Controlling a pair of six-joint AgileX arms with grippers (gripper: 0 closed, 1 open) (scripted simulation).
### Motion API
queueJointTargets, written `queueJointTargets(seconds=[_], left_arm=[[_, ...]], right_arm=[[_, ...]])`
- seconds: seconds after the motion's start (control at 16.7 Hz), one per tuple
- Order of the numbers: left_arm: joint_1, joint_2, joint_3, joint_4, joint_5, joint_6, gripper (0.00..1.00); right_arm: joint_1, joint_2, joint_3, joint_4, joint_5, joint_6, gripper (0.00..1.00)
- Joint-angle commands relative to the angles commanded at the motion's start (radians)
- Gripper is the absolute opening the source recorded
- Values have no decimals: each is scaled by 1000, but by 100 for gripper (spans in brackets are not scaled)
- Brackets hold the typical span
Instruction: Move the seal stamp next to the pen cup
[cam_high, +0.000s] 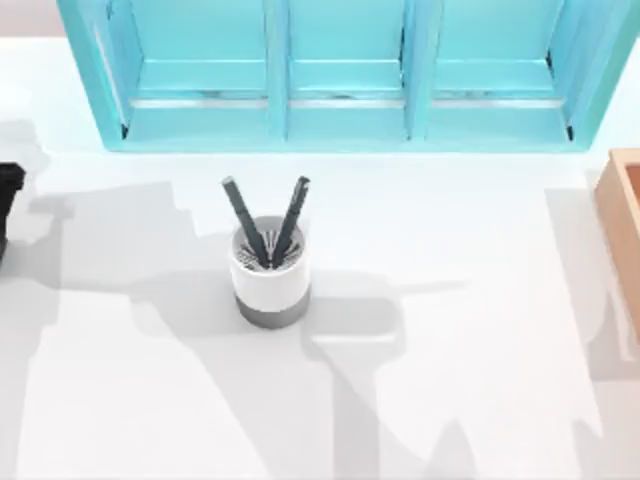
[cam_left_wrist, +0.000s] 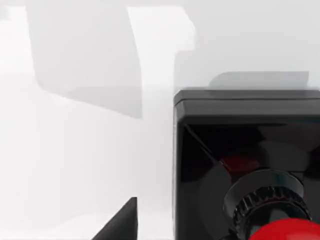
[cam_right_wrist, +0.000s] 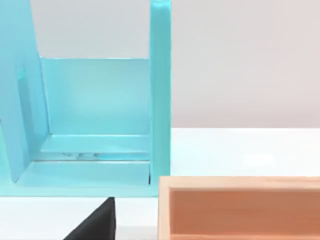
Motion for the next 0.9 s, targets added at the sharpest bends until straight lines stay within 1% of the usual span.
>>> queueJointTargets(seconds=[0.54,0.6,0.9], left_arm=[[0,0,0,0,0,0,2],[0,0,0,0,0,0,0],[0,0,0,0,0,0,0]], right_arm=[[0,0,0,0,0,0,100],[0,0,0,0,0,0,100],[0,0,0,0,0,0,100]])
